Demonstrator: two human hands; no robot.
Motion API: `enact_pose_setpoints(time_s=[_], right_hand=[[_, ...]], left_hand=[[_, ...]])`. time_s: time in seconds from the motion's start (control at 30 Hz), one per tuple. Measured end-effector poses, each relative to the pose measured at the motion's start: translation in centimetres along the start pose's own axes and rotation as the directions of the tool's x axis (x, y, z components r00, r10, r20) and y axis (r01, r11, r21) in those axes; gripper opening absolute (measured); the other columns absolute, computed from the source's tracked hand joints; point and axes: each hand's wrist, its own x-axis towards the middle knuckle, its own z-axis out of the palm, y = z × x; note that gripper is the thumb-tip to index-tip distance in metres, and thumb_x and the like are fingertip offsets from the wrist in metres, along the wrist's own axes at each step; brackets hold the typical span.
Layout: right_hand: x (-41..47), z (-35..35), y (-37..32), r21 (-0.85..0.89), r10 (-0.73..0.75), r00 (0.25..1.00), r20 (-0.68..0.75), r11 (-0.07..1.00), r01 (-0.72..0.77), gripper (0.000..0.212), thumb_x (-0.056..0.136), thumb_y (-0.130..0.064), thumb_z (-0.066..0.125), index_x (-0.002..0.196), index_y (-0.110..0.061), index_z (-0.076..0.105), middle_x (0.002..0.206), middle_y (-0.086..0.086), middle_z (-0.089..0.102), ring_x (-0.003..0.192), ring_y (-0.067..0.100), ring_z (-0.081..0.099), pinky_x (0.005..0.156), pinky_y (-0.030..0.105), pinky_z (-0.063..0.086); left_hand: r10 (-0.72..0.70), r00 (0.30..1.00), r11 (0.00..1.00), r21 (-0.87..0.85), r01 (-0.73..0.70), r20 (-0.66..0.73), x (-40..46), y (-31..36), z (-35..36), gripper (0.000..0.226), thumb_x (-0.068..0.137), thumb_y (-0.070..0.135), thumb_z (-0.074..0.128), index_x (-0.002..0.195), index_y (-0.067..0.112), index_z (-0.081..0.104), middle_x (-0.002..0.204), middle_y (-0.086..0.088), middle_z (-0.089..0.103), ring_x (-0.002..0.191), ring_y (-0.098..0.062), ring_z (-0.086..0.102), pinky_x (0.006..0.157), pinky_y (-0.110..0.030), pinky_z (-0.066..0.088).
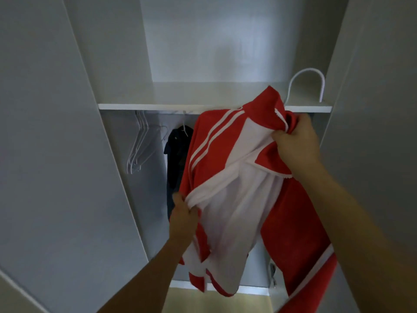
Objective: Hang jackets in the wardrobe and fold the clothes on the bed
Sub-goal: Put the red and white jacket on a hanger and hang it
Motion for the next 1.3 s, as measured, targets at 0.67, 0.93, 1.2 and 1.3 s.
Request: enact_pose_setpoints(time_s=[0.67, 0.93, 1.2, 1.3], right_hand=[[0.4, -3.1, 0.7, 0.327, 0.157, 0.987, -0.038, 0.935, -0.136, 0.029, 0.081, -0.003, 0.057, 0.099, -0.026, 0.052, 0.101, 0.001, 0.064, 0.093, 0.019, 0.064, 0.082, 0.036, 0.053], [-2.0, -4.7, 6.1, 0.186, 0.038, 0.890, -0.453, 0.981, 0.052, 0.035, 0.081, 0.008, 0.047, 0.096, -0.019, 0.031, 0.106, 0.008, 0.043, 0.083, 0.011, 0.047, 0.080, 0.027, 0.045], [-6.2, -4.2, 11.8, -0.270, -0.047, 0.893, -0.447, 0.959, -0.085, 0.028, 0.082, 0.009, 0.042, 0.092, -0.008, 0.062, 0.126, 0.017, 0.035, 0.078, 0.008, 0.037, 0.073, 0.029, 0.040], [-6.8, -4.3, 12.9, -0.396, 0.006, 0.940, -0.341, 0.906, -0.149, 0.028, 0.081, 0.004, 0.047, 0.084, -0.014, 0.069, 0.131, 0.014, 0.034, 0.074, 0.030, 0.052, 0.077, 0.041, 0.049]], left_hand=[[-0.034, 0.564, 0.987, 0.116, -0.109, 0.825, -2.7, 6.8, 11.8, 0.049, 0.062, 0.047, 0.066, 0.104, 0.023, 0.069, 0.131, -0.002, 0.032, 0.115, -0.010, 0.031, 0.095, -0.016, 0.038], [0.190, 0.953, 0.972, 0.088, -0.216, 0.235, -2.6, 0.4, 8.9, 0.018, 0.089, 0.008, 0.056, 0.102, 0.006, 0.068, 0.102, -0.008, 0.062, 0.088, -0.022, 0.062, 0.081, -0.038, 0.056], [0.490, 0.823, 0.814, 0.188, -0.550, 0.287, -0.8, 1.1, 3.3, 0.041, 0.098, 0.032, 0.039, 0.126, 0.008, 0.057, 0.122, -0.001, 0.053, 0.099, -0.010, 0.055, 0.089, -0.018, 0.050], [0.458, 0.797, 0.833, 0.123, -0.539, 0.393, -0.1, 2.9, 2.3, 0.035, 0.092, 0.028, 0.038, 0.111, 0.018, 0.065, 0.121, 0.006, 0.048, 0.099, -0.003, 0.048, 0.091, -0.015, 0.043]])
